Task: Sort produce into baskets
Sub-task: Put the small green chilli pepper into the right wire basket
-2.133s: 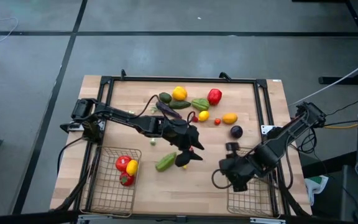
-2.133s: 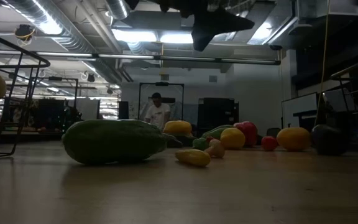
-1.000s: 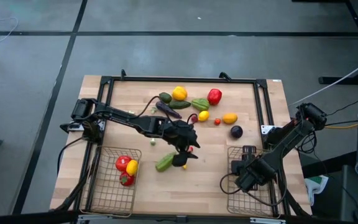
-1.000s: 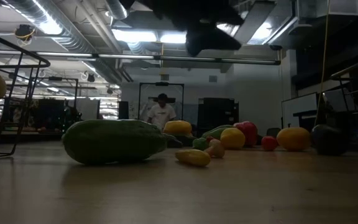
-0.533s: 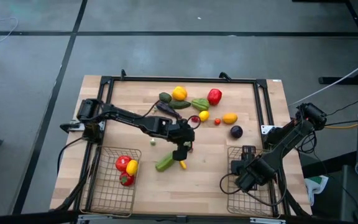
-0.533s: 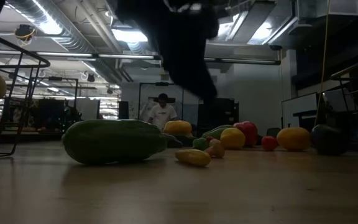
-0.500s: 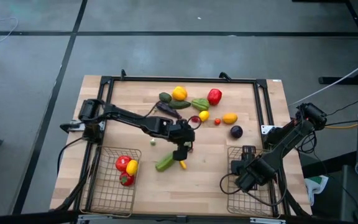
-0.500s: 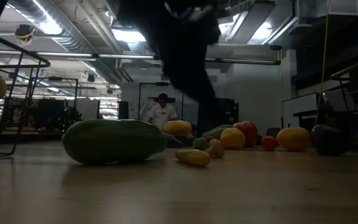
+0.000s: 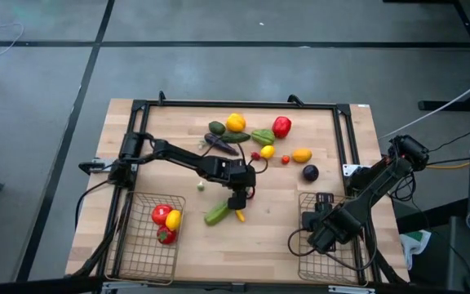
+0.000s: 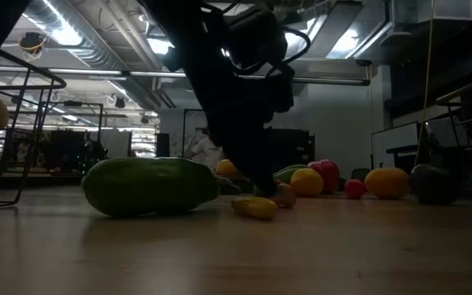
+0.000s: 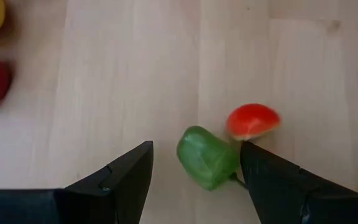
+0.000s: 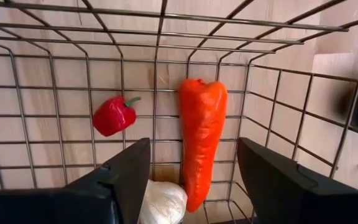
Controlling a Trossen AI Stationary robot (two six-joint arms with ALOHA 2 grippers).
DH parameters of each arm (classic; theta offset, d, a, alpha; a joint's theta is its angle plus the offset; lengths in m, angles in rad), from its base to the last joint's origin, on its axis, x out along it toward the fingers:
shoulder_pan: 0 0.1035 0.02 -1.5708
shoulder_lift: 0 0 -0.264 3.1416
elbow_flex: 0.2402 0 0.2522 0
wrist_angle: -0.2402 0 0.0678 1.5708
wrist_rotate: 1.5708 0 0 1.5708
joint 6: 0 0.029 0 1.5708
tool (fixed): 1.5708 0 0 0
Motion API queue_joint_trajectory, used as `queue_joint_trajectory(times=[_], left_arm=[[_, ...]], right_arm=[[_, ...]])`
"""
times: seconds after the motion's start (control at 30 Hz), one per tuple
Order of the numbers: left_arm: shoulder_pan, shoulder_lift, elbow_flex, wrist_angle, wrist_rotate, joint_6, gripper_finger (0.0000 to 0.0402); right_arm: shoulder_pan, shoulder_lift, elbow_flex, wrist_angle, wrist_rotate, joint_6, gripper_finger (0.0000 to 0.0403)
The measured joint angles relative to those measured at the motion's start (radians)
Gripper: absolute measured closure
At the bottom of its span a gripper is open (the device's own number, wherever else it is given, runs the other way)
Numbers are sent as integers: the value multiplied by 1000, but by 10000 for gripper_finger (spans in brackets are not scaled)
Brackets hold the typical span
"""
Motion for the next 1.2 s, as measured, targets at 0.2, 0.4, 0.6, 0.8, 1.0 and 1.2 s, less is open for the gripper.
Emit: queue_joint_trajectory(times=[0.2,0.4,0.6,0.8,1.0,1.2], left_arm=[[10,0,0,-25,0,-1,170],[10,0,0,-23,13,-2,203],[12,0,0,-20,28,-2,236],[13,0,0,-17,28,-11,273],[13,0,0,-17,28,-42,291],[13,-2,0,-17,28,-58,288]], right_arm=[[0,0,0,6,3,0,164],[0,0,0,29,38,-1,164],[0,0,0,82,51,-1,164],[0,0,0,185,66,-1,164],[0,0,0,255,64,-1,164],[0,0,6,256,6,-1,164]])
